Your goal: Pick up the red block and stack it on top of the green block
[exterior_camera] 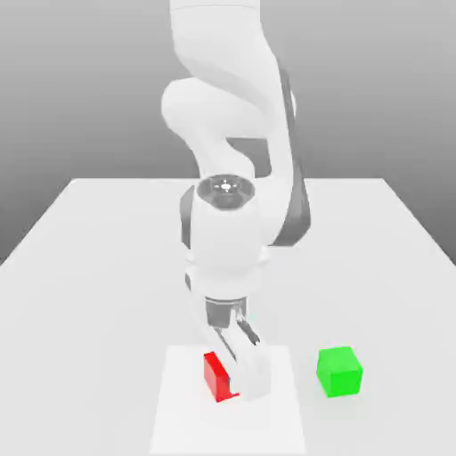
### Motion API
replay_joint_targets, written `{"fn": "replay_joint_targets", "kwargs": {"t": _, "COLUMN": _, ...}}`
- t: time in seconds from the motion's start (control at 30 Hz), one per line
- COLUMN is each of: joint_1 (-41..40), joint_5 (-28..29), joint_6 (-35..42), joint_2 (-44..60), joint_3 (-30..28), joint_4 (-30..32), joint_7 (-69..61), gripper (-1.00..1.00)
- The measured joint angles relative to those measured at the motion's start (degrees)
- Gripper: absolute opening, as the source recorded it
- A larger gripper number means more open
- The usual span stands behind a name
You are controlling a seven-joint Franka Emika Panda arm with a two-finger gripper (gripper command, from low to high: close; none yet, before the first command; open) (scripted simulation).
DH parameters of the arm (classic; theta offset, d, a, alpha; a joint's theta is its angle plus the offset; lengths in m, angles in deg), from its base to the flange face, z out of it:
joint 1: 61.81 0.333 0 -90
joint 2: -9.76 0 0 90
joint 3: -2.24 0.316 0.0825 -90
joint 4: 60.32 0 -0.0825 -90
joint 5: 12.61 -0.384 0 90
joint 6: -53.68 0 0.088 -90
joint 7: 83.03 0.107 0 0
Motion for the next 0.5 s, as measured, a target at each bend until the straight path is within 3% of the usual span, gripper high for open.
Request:
{"fn": "replay_joint_targets", "kwargs": {"t": 0.23, "joint_1": -1.3, "joint_5": -7.2, "joint_6": 10.0, "joint_2": -11.9, "joint_3": 3.2, "joint_4": 1.8, "joint_7": -5.3, "gripper": -1.00}}
{"fn": "replay_joint_targets", "kwargs": {"t": 0.5, "joint_1": 8.9, "joint_5": -9.8, "joint_6": 16.0, "joint_2": -16.5, "joint_3": 8.3, "joint_4": 0.5, "joint_7": -24.8, "gripper": -1.00}}
